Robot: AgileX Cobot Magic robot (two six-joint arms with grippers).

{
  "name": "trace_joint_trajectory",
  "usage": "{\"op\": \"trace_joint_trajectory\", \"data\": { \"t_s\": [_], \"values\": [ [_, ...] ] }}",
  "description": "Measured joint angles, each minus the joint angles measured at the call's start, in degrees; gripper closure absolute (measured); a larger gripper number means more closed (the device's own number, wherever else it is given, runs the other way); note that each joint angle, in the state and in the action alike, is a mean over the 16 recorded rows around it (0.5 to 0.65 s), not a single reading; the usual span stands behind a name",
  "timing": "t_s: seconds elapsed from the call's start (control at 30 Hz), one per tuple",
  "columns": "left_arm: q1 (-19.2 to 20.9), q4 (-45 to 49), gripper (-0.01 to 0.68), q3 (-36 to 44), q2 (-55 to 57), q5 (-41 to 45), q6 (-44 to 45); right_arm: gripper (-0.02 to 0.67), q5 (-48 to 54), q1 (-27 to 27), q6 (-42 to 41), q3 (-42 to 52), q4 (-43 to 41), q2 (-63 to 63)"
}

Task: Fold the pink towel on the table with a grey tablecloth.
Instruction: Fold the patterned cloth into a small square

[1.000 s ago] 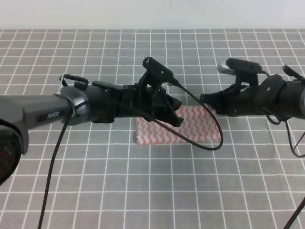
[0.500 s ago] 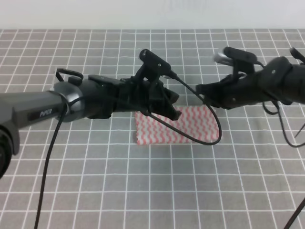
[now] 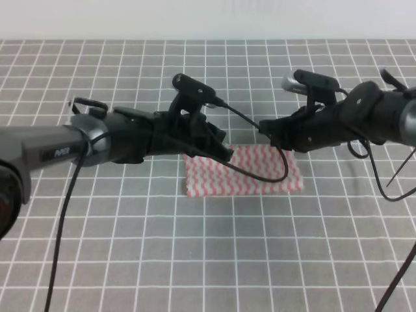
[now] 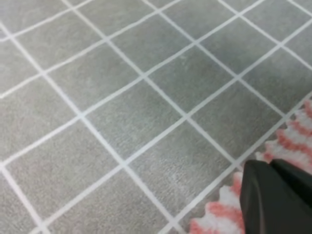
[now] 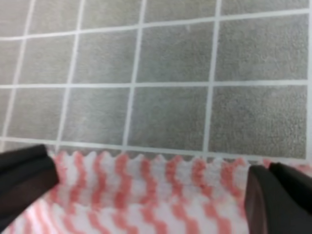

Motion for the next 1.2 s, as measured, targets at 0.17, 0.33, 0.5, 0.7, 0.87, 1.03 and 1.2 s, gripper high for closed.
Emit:
{"op": "trace_joint_trajectory", "data": {
  "t_s": [0.17, 0.33, 0.5, 0.7, 0.87, 1.03, 1.2],
  "values": [
    [0.6, 0.0, 0.673, 0.0, 0.7, 0.9, -1.3, 0.65, -0.4, 0.0, 0.0, -0.1, 0.0, 1.3],
    [0.8, 0.1, 0.673, -0.1, 0.5, 1.6, -1.6, 0.65, -0.8, 0.0, 0.0, -0.1, 0.0, 2.0],
    [0.8, 0.4, 0.673, -0.1, -1.8, 2.0, -1.8, 0.65, -0.7, -0.1, 0.0, -0.1, -0.5, 1.6],
    [0.8, 5.3, 0.673, -0.1, -7.2, 2.9, -6.5, 0.65, 1.1, -0.2, 0.1, -0.1, -2.1, -1.4],
    [1.2, 16.0, 0.673, 0.0, -12.3, 5.6, -17.4, 0.65, 4.5, -0.3, 1.6, -0.1, -5.6, -5.2],
    [2.3, 27.6, 0.673, 0.4, -15.7, 10.8, -31.3, 0.65, 9.4, -0.3, 5.6, -0.1, -11.0, -9.0],
    [3.6, 35.8, 0.673, 2.0, -17.1, 16.6, -42.0, 0.65, 14.4, -0.3, 10.1, -0.1, -16.3, -11.6]
  ]
}}
